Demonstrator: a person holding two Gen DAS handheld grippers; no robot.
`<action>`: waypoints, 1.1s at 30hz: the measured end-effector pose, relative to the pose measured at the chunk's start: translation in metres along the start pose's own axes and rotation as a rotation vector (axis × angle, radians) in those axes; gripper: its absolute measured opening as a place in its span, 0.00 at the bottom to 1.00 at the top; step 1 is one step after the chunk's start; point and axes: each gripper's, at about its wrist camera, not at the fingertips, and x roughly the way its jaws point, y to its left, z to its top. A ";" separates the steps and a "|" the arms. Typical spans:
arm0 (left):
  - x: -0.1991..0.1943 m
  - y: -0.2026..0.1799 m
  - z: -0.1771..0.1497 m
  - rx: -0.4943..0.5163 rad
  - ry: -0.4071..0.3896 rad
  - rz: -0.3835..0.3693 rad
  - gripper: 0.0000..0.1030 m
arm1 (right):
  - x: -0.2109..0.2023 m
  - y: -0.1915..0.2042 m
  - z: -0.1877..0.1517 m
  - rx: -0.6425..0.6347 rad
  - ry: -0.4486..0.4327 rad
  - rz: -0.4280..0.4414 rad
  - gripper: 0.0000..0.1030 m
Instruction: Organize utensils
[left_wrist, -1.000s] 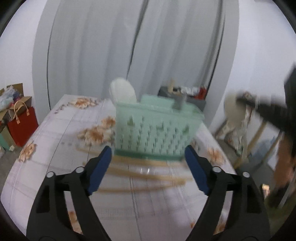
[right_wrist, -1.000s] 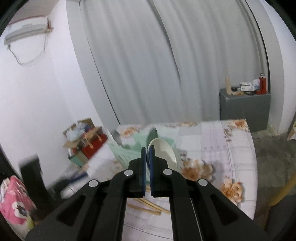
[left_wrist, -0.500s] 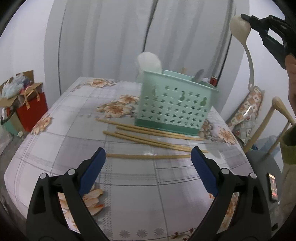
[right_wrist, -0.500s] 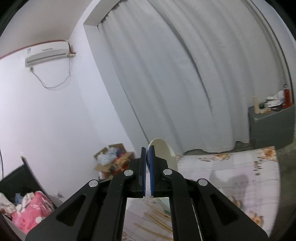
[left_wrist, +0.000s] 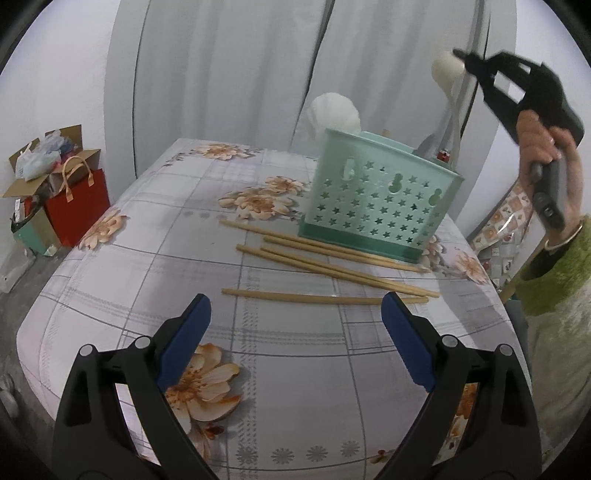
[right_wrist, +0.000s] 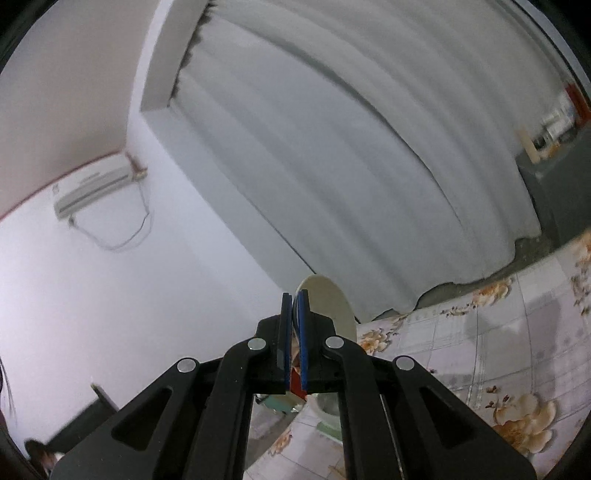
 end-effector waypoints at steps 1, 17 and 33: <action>0.000 0.002 0.001 -0.003 -0.001 0.003 0.87 | 0.002 -0.008 -0.003 0.021 -0.003 0.001 0.03; -0.006 0.026 0.006 -0.056 -0.052 0.077 0.87 | -0.037 -0.053 -0.045 0.090 0.103 -0.208 0.21; -0.135 0.214 0.000 -0.355 -0.355 0.656 0.87 | -0.080 -0.009 -0.069 -0.081 0.145 -0.340 0.36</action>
